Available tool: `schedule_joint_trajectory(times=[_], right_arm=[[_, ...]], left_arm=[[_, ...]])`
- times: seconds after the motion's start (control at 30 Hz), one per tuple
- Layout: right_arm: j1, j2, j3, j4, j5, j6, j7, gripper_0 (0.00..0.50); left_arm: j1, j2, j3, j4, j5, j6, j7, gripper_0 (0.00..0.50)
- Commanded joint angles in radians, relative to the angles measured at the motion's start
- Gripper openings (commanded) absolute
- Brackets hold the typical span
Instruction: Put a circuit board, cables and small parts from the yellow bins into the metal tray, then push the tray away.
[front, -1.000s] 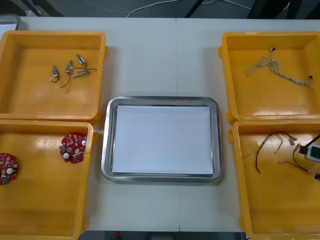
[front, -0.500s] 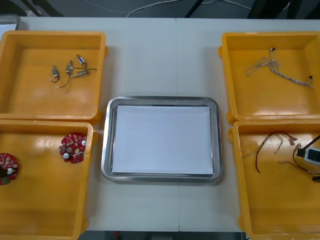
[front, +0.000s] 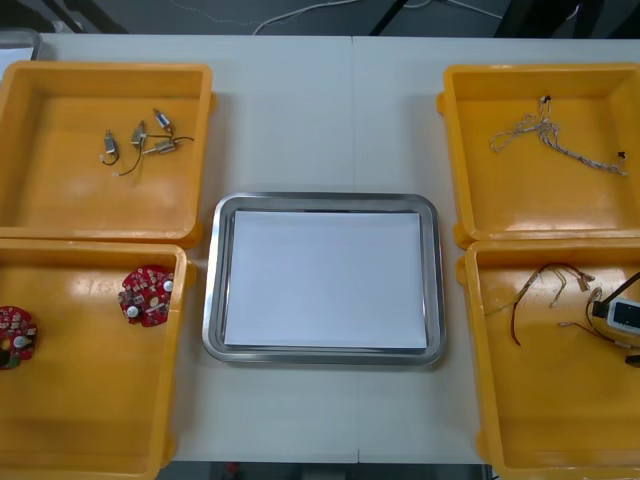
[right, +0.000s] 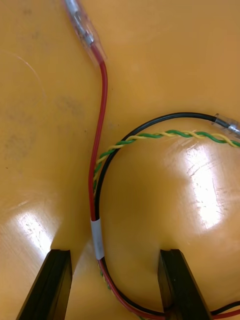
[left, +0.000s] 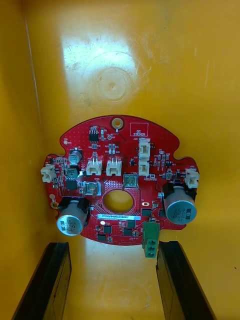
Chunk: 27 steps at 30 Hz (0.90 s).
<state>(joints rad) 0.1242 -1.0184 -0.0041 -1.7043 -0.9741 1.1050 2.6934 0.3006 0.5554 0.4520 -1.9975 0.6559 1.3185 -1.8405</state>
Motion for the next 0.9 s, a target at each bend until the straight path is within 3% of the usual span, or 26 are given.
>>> schedule_joint_trajectory(times=[0.03, 0.87, 0.9], right_arm=[[0.017, -0.032, 0.021, 0.003, 0.014, -0.01, 0.012, 0.5], [0.017, -0.031, 0.021, -0.005, -0.035, -0.014, 0.012, 0.5], [0.017, -0.032, 0.021, -0.005, -0.037, -0.014, 0.012, 0.456]], left_arm=[[0.037, -0.026, -0.009, -0.001, -0.012, -0.013, -0.171, 0.5], [0.015, -0.052, -0.039, 0.028, -0.025, -0.021, -0.183, 0.5], [0.014, -0.054, -0.039, 0.028, -0.027, -0.021, -0.18, 0.5]])
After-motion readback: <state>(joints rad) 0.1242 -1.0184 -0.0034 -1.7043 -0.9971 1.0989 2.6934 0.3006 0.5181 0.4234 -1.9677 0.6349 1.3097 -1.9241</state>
